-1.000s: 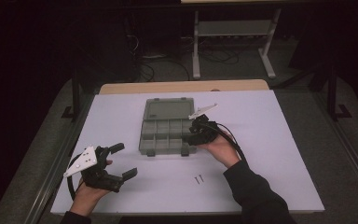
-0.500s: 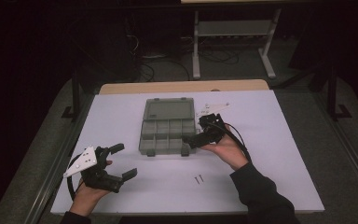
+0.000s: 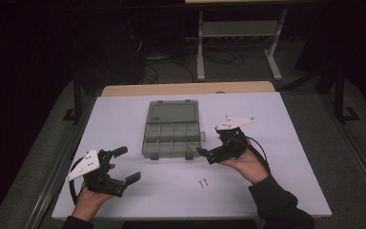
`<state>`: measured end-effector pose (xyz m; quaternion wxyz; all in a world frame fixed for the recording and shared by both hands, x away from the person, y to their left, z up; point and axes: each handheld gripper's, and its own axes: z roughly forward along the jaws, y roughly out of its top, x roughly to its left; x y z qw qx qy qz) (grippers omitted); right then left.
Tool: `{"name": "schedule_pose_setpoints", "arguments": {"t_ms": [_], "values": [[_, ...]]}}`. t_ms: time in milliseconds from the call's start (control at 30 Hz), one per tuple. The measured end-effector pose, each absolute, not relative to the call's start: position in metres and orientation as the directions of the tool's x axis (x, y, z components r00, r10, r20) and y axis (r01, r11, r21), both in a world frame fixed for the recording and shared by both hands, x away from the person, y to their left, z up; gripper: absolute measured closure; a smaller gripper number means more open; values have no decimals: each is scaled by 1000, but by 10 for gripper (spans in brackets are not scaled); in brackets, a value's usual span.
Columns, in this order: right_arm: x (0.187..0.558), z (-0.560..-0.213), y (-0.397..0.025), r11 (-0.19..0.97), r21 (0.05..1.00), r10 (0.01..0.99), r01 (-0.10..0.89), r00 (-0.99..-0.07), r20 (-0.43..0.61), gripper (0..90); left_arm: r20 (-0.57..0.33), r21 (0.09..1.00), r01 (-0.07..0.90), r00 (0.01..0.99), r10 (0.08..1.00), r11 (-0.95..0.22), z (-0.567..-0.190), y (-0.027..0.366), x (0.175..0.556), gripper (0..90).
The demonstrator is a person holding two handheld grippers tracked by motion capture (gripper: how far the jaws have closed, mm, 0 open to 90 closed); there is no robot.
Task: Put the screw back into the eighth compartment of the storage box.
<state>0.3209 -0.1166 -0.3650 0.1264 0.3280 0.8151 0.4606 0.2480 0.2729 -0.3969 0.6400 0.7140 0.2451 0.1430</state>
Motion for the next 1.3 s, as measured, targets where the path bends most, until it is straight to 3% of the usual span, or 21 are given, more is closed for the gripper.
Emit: {"name": "schedule_pose_setpoints", "arguments": {"t_ms": [867, 1067, 1100, 1200, 1300], "values": [[277, -388, -132, 423, 805, 603, 415, -793, 92, 2, -95, 984, 159, 842, 531, -77, -398, 273, 248, 0], [276, -392, -127, 448, 772, 595, 451, -795, 120, 80, -95, 984, 159, 843, 530, -75, -398, 273, 248, 0], [277, -394, -126, 456, 761, 595, 462, -794, 126, 138, -95, 984, 159, 843, 530, -76, -398, 273, 248, 0], [277, -396, -125, 472, 740, 597, 479, -791, 131, 159, -96, 984, 160, 842, 530, -76, -398, 273, 248, 0], [277, -398, -123, 495, 720, 589, 486, -797, 133, 241, -97, 984, 162, 843, 530, -78, -398, 273, 248, 0]]}}
